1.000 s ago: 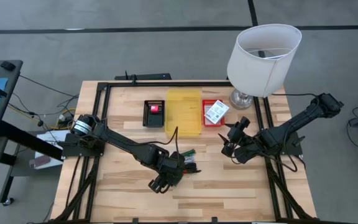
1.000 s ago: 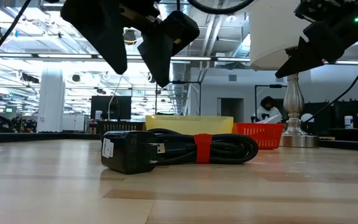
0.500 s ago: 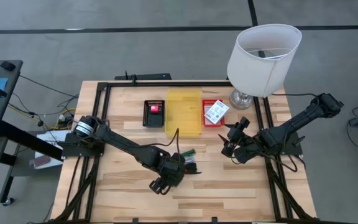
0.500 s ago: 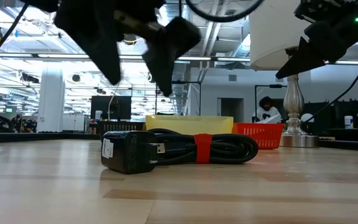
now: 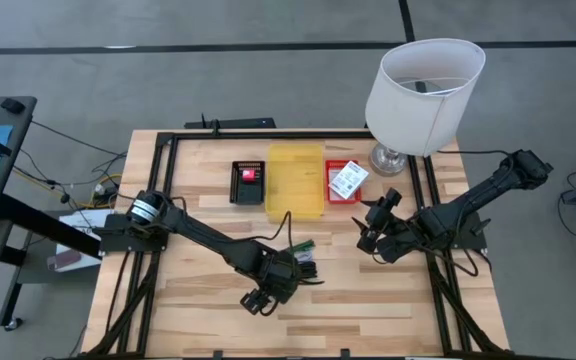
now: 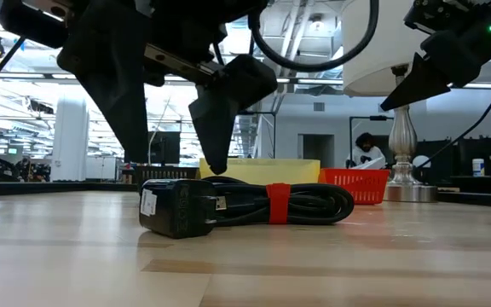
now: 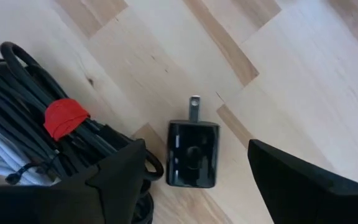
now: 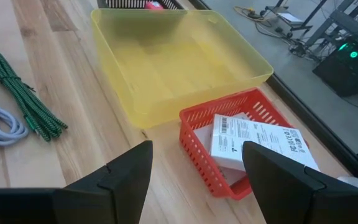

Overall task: Pick and place items into bin
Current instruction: Put the black charger adapter into the black bin

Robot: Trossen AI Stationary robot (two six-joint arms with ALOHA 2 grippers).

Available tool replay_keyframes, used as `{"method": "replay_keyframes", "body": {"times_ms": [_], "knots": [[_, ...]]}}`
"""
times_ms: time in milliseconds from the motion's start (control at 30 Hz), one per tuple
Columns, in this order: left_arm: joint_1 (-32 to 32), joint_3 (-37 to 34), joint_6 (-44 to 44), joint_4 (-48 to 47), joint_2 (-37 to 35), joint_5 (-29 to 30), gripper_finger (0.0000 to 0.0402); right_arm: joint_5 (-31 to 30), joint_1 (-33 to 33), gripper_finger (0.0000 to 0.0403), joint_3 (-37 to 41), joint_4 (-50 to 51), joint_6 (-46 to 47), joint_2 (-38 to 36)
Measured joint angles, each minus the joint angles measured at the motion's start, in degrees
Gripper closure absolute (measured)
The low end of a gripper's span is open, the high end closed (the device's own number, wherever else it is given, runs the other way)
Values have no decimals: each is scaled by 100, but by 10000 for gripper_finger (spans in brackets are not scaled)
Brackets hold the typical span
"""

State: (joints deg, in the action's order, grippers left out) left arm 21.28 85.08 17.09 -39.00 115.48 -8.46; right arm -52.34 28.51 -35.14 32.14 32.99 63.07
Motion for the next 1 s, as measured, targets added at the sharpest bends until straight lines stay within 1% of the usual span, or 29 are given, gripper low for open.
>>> {"method": "replay_keyframes", "body": {"times_ms": [133, 367, 1000], "knots": [[-6, 6, 6, 16, 52, -4, 127, 2, 0, 158, 0, 2, 0, 0], [-2, 0, 29, 51, 289, -322, 127, 1, 0, 158, 0, 32, 2, 0], [-142, 2, 111, 41, 286, -379, 127, 4, 0, 158, 0, 42, 2, 0]]}}
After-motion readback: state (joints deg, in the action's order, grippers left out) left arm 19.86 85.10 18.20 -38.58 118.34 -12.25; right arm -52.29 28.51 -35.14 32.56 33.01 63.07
